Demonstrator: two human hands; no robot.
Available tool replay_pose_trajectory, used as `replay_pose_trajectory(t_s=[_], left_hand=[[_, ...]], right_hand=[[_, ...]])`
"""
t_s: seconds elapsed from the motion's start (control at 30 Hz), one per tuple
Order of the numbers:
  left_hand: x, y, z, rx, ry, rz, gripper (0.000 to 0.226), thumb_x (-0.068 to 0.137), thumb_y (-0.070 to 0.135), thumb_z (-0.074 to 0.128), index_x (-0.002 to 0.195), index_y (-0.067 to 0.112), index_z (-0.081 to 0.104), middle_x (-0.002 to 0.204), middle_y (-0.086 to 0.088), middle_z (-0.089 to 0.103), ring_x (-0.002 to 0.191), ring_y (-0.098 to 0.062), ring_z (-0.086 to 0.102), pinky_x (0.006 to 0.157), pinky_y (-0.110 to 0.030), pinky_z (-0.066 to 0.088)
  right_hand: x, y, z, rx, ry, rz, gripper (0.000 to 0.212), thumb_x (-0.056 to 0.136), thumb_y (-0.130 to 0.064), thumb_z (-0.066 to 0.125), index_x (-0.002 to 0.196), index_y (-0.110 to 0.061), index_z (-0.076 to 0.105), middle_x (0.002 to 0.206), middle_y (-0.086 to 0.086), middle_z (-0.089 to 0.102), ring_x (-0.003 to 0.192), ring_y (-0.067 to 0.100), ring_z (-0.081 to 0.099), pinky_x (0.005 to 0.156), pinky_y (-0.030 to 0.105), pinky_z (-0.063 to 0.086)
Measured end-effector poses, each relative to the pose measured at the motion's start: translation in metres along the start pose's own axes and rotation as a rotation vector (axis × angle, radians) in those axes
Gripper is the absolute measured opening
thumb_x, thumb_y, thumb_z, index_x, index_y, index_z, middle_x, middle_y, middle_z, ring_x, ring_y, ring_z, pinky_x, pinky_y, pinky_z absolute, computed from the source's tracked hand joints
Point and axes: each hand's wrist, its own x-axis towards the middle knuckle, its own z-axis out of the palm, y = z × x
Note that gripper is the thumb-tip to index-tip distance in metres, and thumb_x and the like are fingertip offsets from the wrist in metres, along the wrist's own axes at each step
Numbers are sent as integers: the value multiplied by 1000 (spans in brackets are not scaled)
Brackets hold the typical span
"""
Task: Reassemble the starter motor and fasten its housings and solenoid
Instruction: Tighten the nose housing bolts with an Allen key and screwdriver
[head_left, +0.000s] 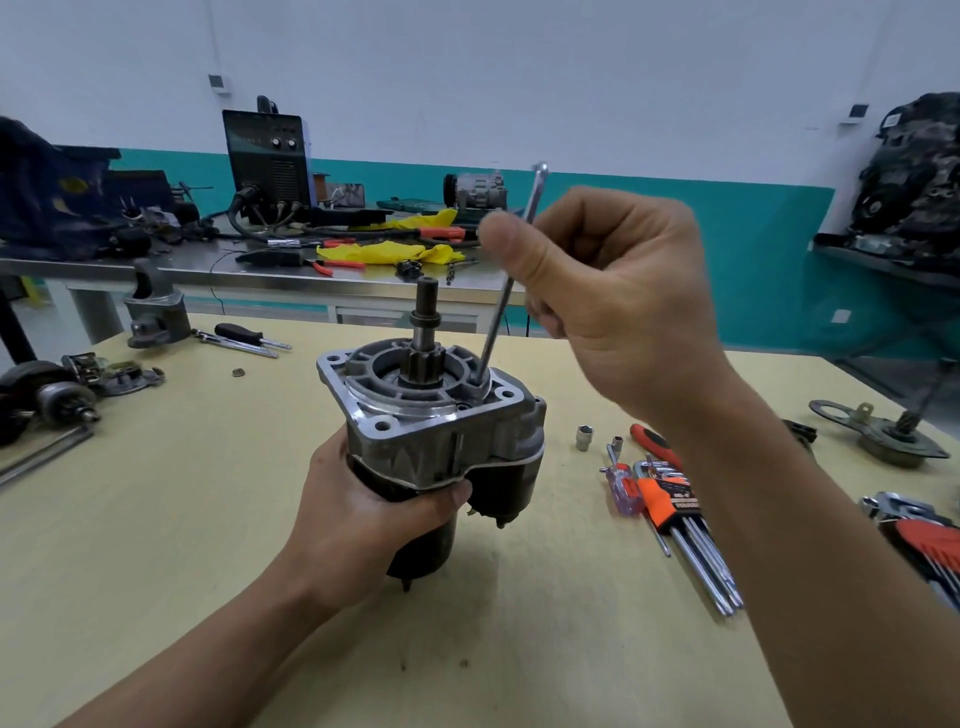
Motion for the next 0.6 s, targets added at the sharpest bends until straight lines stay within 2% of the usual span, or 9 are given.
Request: replay_pose_trajectory(t_s=[0.1, 0.23, 0.37, 0.5, 0.6], left_hand=[[0, 1, 0, 7, -2, 9, 51, 61, 29, 81, 110, 30, 70, 109, 9, 75, 103, -7, 69, 80, -11, 52], [0, 0, 0, -4, 2, 4, 49, 61, 28, 81, 109, 29, 71, 108, 9, 75, 103, -7, 70, 80, -11, 51], [0, -1, 0, 2, -3, 3, 50, 61, 28, 81, 110, 30, 71, 109, 10, 75, 104, -7, 69, 81, -11, 51], [0, -2, 0, 11, -2, -4, 55, 60, 30, 82, 113, 24, 69, 110, 10, 75, 105, -7, 69, 81, -10, 51], [0, -2, -1, 17, -5, -3, 56, 60, 31, 81, 114, 22, 68, 110, 10, 74, 105, -7, 69, 81, -10, 51]], right_hand=[[1, -4, -7, -16, -132, 55, 17, 92, -6, 63, 74, -6, 66, 53, -3, 56, 43, 7, 47, 42, 16, 38], [0, -2, -9, -23, -232, 106, 21, 98, -9, 55, 81, -8, 67, 58, -1, 56, 47, 5, 49, 45, 13, 39], [0, 1, -7, -75, -298, 109, 22, 97, -13, 51, 82, -11, 67, 58, -4, 54, 50, 5, 48, 48, 13, 38], [0, 3, -6, -99, -346, 121, 22, 98, -13, 50, 83, -14, 66, 58, -10, 52, 51, 6, 46, 49, 15, 37], [1, 2, -7, -121, -370, 111, 22, 99, -14, 48, 87, -14, 67, 61, -3, 51, 53, 9, 45, 51, 17, 38]])
